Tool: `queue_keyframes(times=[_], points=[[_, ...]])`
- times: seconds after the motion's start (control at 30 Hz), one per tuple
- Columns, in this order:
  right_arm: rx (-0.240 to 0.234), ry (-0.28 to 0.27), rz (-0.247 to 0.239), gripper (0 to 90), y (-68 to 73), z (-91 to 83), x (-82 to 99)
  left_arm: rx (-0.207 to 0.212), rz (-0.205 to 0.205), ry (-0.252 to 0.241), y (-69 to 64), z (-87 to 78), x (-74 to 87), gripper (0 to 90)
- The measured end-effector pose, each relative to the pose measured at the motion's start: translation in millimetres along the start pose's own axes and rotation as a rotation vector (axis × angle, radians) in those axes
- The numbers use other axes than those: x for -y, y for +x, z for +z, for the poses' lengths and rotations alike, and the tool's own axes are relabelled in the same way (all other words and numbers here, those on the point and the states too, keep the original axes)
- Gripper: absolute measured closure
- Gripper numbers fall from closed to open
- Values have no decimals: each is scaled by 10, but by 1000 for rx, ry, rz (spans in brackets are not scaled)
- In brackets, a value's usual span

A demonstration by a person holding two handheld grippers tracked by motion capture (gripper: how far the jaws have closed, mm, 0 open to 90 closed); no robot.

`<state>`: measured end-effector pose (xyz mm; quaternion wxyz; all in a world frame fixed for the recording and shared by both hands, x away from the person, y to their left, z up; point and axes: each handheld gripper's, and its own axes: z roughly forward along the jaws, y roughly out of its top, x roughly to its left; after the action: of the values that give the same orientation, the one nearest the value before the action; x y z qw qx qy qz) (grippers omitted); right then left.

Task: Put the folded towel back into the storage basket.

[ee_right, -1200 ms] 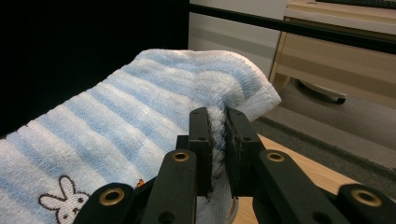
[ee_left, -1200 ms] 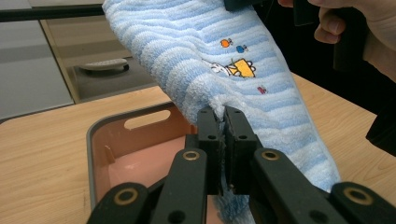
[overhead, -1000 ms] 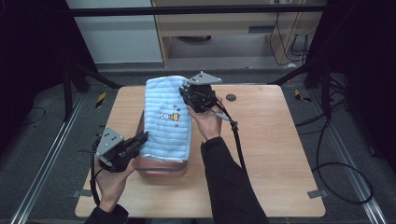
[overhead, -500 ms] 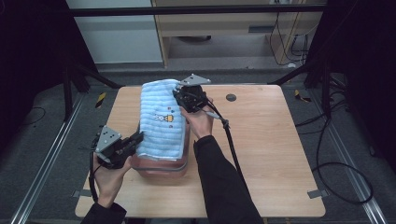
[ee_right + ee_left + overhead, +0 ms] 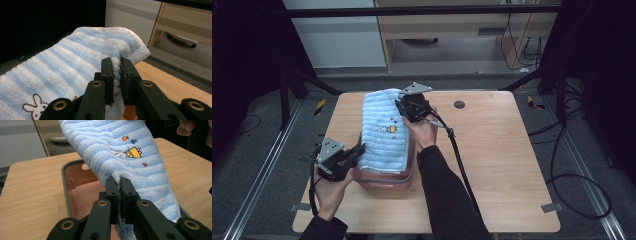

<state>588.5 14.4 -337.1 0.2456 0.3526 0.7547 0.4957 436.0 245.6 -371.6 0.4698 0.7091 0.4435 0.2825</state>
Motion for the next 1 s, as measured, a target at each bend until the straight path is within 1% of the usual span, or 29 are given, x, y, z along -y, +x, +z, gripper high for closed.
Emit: queue_keyframes(times=[0.1,0.13,0.17,0.23,0.27,0.3,0.37,0.43,0.5,0.63,0.87,1.0], points=[[0,6,11,820,-4,23,45,0,7,13,-20,31,27,863],[1,10,13,820,-5,31,61,5,2,24,-32,42,38,863],[0,14,17,820,-5,37,75,-1,9,21,-31,55,43,863],[1,17,11,820,-11,55,104,-3,15,31,-38,83,62,863],[1,23,20,820,-10,61,117,2,9,40,-46,87,71,863],[3,26,18,820,-11,70,128,-4,17,43,-43,102,81,863],[1,29,19,820,-15,92,158,-2,13,53,-53,117,101,863],[3,37,19,820,-13,108,180,-3,15,61,-51,133,119,863],[3,44,31,820,-8,134,212,-6,14,68,-49,147,136,863],[3,55,31,820,-16,176,262,-9,15,78,-39,169,164,863],[1,66,42,819,-10,233,365,-26,15,98,-15,204,223,863],[1,78,47,819,-14,268,442,-22,15,116,-16,249,271,862]])
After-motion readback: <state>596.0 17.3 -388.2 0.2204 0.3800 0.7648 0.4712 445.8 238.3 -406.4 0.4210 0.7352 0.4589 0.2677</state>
